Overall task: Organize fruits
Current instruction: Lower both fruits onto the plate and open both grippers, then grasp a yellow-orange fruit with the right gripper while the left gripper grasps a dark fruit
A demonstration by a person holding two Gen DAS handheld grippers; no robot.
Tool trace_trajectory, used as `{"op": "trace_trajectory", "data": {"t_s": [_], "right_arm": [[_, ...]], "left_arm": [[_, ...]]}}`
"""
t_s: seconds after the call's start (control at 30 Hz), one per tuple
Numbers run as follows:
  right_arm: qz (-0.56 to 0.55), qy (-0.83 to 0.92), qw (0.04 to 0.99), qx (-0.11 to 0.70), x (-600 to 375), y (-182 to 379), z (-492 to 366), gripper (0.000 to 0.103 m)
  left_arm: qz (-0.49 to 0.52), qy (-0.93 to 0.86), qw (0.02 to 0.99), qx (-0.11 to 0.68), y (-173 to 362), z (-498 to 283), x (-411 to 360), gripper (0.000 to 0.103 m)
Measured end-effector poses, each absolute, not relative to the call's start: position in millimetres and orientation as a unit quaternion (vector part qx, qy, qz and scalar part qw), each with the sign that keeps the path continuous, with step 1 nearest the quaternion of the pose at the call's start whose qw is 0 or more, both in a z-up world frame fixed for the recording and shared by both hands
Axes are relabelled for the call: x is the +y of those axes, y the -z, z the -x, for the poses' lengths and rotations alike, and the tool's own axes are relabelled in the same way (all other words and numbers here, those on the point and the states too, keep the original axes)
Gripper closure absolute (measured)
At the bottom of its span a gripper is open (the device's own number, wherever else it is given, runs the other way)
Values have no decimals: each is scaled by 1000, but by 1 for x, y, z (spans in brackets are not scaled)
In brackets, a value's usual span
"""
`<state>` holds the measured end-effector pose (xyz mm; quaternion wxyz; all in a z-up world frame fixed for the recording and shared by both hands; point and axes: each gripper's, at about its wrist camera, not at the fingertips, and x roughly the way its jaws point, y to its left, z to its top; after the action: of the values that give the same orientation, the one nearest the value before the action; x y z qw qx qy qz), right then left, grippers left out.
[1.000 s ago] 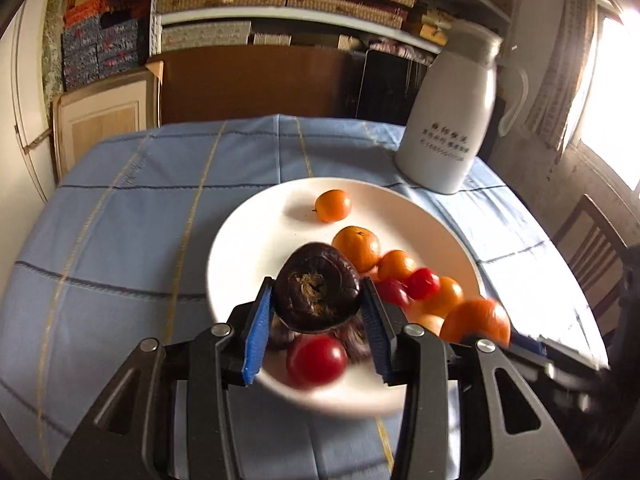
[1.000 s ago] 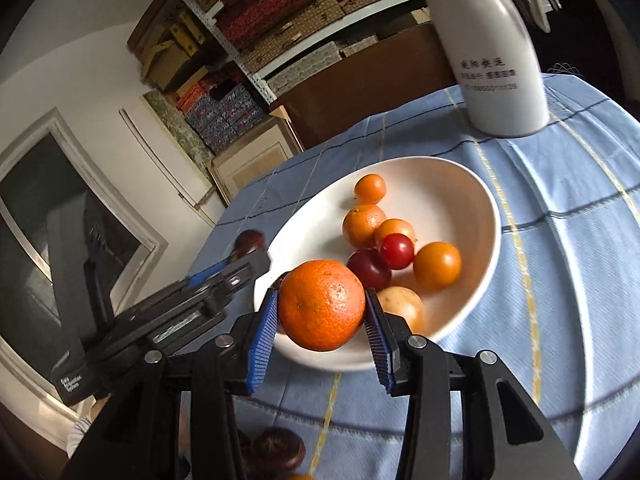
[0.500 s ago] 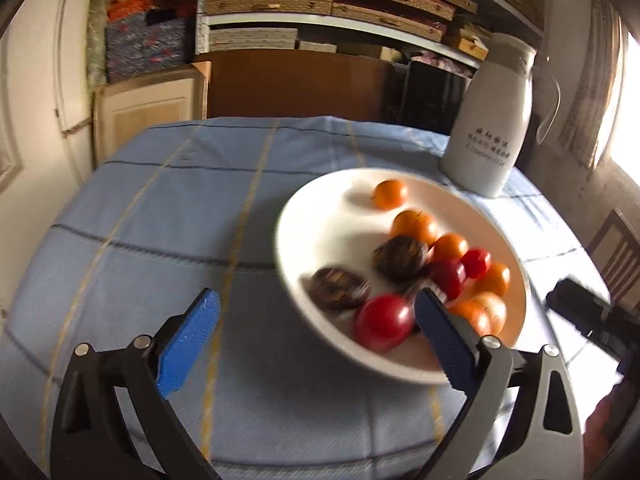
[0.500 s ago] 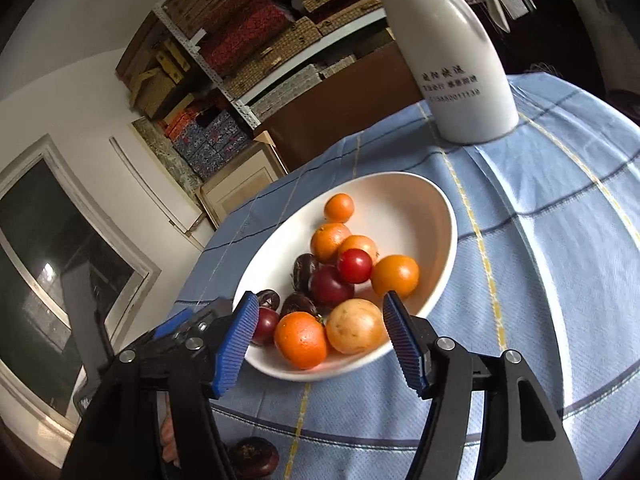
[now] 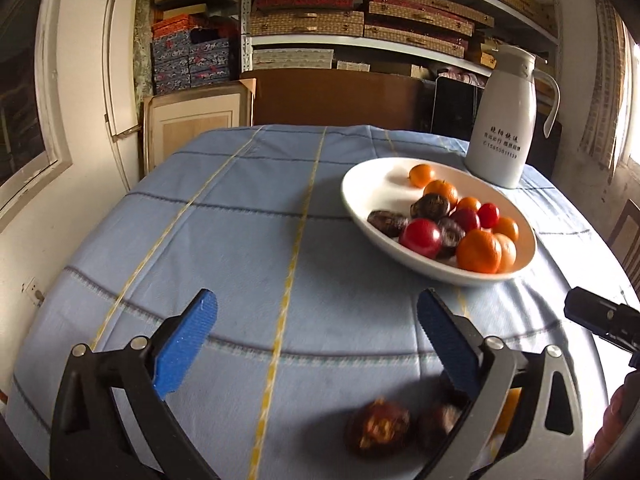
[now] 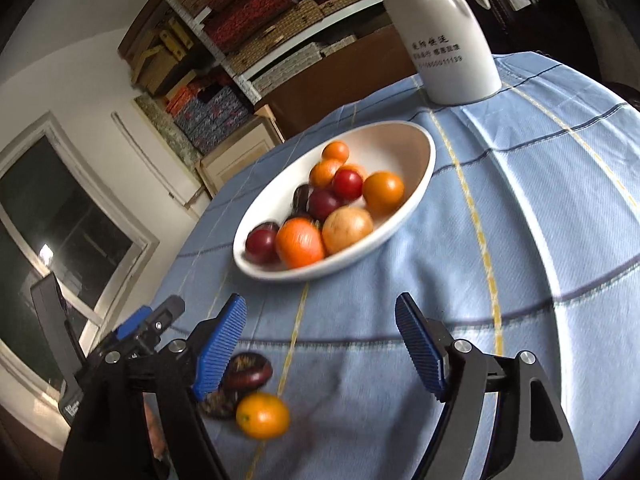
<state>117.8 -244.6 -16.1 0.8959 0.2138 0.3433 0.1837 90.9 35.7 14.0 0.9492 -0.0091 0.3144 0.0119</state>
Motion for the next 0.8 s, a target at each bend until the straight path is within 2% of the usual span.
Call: {"op": "trace_trajectory", "data": {"t_s": [0.33, 0.8], "right_arm": [[-126, -202, 913, 330, -214, 11, -81, 25], [-84, -240, 891, 375, -187, 17, -80, 25]], "left_arm": [[33, -13, 949, 312, -13, -68, 50, 5], [1, -17, 950, 312, -12, -68, 40, 5]]}}
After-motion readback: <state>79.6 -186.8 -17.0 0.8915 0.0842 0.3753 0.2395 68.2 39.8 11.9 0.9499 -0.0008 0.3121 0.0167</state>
